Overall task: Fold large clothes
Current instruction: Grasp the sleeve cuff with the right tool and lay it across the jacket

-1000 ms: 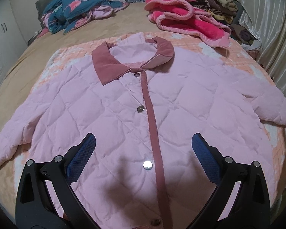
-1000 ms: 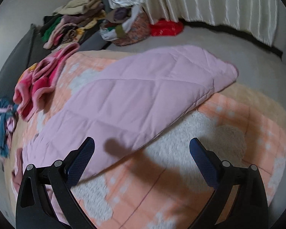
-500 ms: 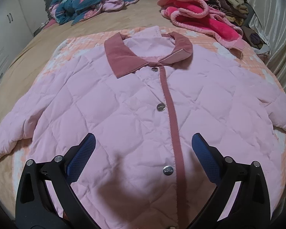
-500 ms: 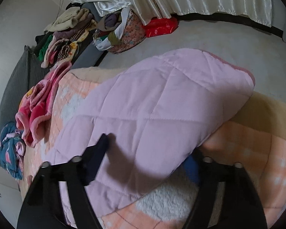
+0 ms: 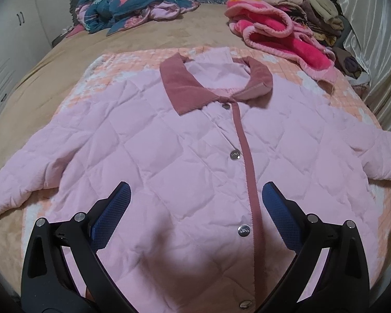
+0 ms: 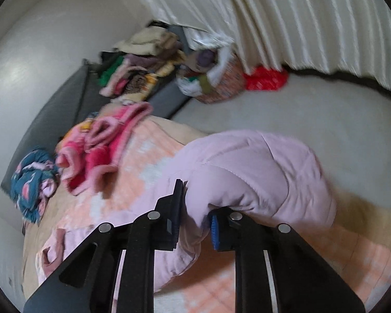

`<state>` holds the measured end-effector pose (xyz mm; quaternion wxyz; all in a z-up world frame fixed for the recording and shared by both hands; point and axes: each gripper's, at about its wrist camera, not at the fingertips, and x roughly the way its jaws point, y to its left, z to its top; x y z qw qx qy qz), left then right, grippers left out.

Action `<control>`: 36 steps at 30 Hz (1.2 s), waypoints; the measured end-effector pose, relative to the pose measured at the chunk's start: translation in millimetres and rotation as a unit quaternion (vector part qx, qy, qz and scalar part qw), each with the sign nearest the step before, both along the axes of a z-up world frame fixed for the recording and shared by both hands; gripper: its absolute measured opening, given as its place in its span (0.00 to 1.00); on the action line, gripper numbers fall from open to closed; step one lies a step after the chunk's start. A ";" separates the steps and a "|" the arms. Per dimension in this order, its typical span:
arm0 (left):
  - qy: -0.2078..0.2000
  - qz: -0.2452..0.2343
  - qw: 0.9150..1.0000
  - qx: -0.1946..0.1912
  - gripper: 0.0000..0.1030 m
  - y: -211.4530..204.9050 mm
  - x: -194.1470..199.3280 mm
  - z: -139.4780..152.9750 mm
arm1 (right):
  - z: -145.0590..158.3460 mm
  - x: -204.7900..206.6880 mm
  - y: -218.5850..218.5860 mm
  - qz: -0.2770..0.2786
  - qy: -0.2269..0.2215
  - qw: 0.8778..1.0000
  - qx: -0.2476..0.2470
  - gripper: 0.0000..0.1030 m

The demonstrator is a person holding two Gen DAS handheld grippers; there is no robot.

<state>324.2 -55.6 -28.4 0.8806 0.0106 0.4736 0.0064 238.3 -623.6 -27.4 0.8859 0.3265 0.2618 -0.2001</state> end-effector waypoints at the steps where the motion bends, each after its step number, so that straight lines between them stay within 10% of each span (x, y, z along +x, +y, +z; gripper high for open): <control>1: -0.003 0.002 1.000 0.000 0.92 2.6 -0.6 3.7 | 14.5 2.3 8.7 0.014 -0.012 1.000 -0.013 0.16; 18: -0.051 0.025 0.998 -0.006 0.92 35.1 -2.3 57.0 | 153.1 31.8 172.0 0.209 -0.130 0.959 -0.142 0.15; 36: -0.049 0.041 0.998 -0.015 0.92 81.1 -15.4 50.0 | 131.5 86.7 355.2 0.369 -0.093 0.899 -0.216 0.15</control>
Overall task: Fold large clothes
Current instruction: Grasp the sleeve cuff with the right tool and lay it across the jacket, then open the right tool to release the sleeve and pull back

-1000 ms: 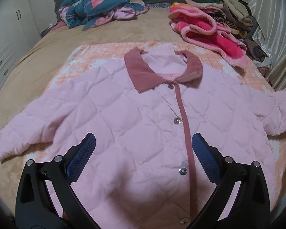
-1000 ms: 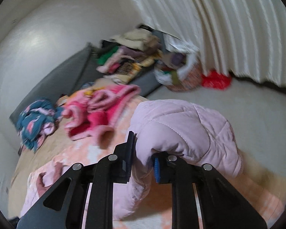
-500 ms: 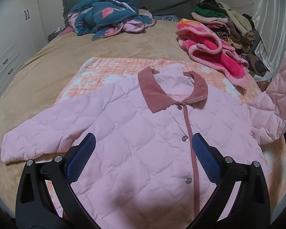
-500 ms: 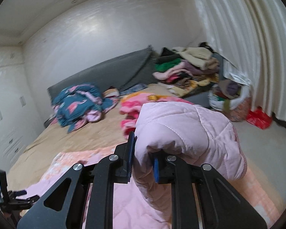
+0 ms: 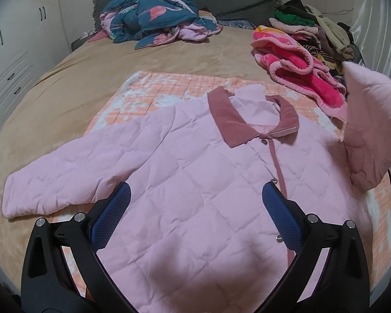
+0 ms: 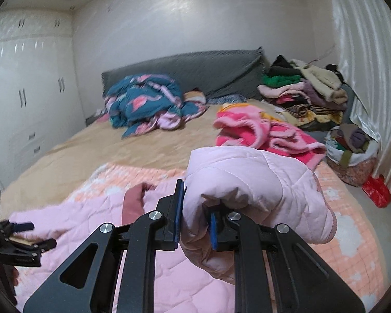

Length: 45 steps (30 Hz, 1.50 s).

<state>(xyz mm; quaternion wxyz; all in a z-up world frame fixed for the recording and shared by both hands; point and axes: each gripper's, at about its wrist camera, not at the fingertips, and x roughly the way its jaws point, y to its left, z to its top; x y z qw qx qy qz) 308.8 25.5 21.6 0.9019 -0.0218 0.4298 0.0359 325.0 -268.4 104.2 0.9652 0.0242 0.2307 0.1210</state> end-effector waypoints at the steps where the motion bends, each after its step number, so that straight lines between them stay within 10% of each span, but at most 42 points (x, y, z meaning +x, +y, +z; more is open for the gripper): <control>1: 0.001 0.001 1.000 -0.001 0.92 2.7 -0.5 -1.6 | -6.2 4.7 12.5 0.007 0.005 1.000 -0.015 0.15; 18: 0.019 0.005 1.000 -0.015 0.92 25.1 2.7 -25.6 | -154.1 -0.1 121.7 0.112 0.148 0.979 -0.088 0.22; 25: 0.044 0.010 0.998 -0.037 0.92 26.1 8.2 -43.0 | -174.3 -14.0 98.2 0.082 0.221 0.970 0.056 0.65; 30: 0.062 0.006 0.997 -0.051 0.92 25.5 9.7 -53.6 | -163.9 -34.9 40.4 -0.019 0.199 0.957 0.210 0.66; 33: 0.071 0.008 0.995 -0.069 0.92 26.5 11.6 -54.8 | -163.9 -29.0 19.4 -0.052 0.188 0.945 0.263 0.64; 36: 0.068 0.008 0.995 -0.076 0.92 25.6 12.8 -49.2 | -157.6 -13.7 19.1 -0.020 0.182 0.942 0.281 0.27; 45: 0.033 0.029 0.994 -0.105 0.92 47.6 17.5 -14.6 | -123.3 -2.8 95.5 0.097 0.146 0.968 0.178 0.20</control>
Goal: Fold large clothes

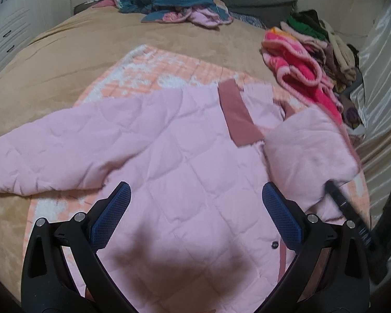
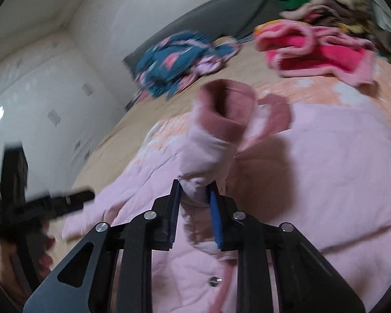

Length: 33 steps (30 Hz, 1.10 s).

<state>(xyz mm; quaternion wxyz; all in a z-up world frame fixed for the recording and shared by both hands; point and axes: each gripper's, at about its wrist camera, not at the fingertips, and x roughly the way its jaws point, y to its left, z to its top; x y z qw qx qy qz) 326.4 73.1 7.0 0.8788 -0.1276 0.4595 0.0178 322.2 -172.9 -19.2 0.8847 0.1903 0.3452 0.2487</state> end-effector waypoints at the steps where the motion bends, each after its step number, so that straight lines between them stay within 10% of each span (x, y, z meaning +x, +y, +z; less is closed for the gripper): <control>1: -0.004 0.003 1.000 -0.002 0.92 2.7 -0.4 3.3 | -1.5 0.4 14.1 0.017 0.001 1.000 -0.014 0.20; 12: 0.015 0.024 0.998 -0.052 0.92 19.5 3.2 -12.3 | -41.2 -14.8 96.1 0.110 0.055 0.989 -0.082 0.25; 18: 0.058 0.017 0.995 -0.085 0.92 15.4 10.3 -45.8 | -29.7 -35.2 51.1 0.088 0.080 0.993 -0.025 0.60; 25: 0.099 0.001 0.985 -0.140 0.90 -5.3 16.7 -87.3 | -21.6 -59.4 -19.9 0.003 0.067 0.995 -0.078 0.62; 33: 0.096 -0.021 0.991 -0.091 0.30 -30.4 16.2 -94.0 | -20.5 -70.5 -94.8 -0.083 0.067 0.989 -0.101 0.62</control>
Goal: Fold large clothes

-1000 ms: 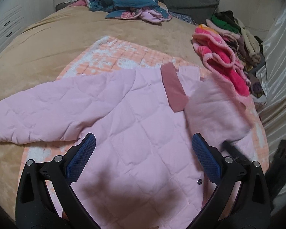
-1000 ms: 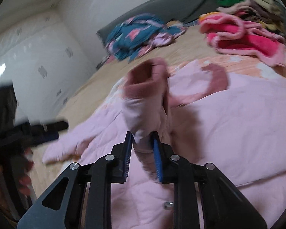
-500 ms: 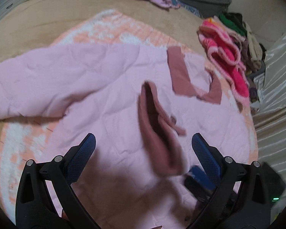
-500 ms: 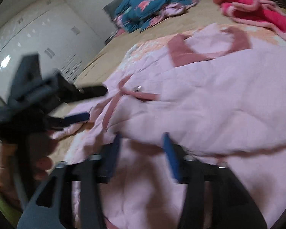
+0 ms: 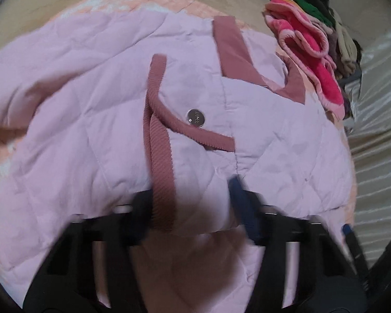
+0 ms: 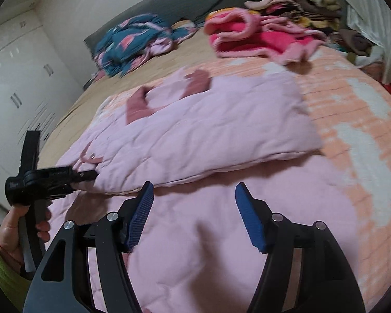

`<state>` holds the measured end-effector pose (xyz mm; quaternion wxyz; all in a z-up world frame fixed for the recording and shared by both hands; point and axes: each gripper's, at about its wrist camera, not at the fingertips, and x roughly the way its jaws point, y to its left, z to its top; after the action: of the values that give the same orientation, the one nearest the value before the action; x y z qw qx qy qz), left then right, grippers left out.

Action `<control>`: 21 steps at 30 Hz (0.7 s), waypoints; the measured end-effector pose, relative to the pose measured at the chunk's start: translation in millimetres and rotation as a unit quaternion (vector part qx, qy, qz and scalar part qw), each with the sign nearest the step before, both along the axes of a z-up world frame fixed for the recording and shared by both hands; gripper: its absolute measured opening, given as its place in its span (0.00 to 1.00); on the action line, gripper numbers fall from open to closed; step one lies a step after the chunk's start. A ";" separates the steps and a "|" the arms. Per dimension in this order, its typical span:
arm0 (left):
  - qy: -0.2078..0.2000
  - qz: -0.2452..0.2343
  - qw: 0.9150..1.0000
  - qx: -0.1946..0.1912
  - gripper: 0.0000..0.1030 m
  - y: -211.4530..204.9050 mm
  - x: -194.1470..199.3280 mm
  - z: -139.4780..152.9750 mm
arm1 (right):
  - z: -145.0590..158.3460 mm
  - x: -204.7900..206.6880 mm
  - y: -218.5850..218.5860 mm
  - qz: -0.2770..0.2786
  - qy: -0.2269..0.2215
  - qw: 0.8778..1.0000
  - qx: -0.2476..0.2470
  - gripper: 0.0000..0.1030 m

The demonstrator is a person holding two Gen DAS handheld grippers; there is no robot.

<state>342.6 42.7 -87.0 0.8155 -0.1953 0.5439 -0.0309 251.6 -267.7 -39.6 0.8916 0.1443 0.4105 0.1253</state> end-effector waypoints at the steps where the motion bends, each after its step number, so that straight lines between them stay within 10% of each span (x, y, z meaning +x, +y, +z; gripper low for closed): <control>1: -0.008 -0.007 1.000 0.002 0.26 -1.4 0.1 4.3 | 0.6 -0.2 -7.5 -0.010 0.000 1.000 -0.002 0.62; 13: -0.139 -0.050 0.985 0.086 0.15 -0.2 10.2 110.6 | 10.4 4.8 -54.3 -0.078 -0.016 0.997 -0.009 0.62; 21: -0.073 -0.048 0.988 0.130 0.15 16.2 22.6 43.3 | 13.8 22.7 -34.7 -0.051 -0.023 0.997 -0.049 0.62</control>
<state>365.2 58.9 -43.7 0.8692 -0.0589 0.4907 -0.0132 274.3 -302.4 -25.8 0.9121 0.1183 0.3877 0.0621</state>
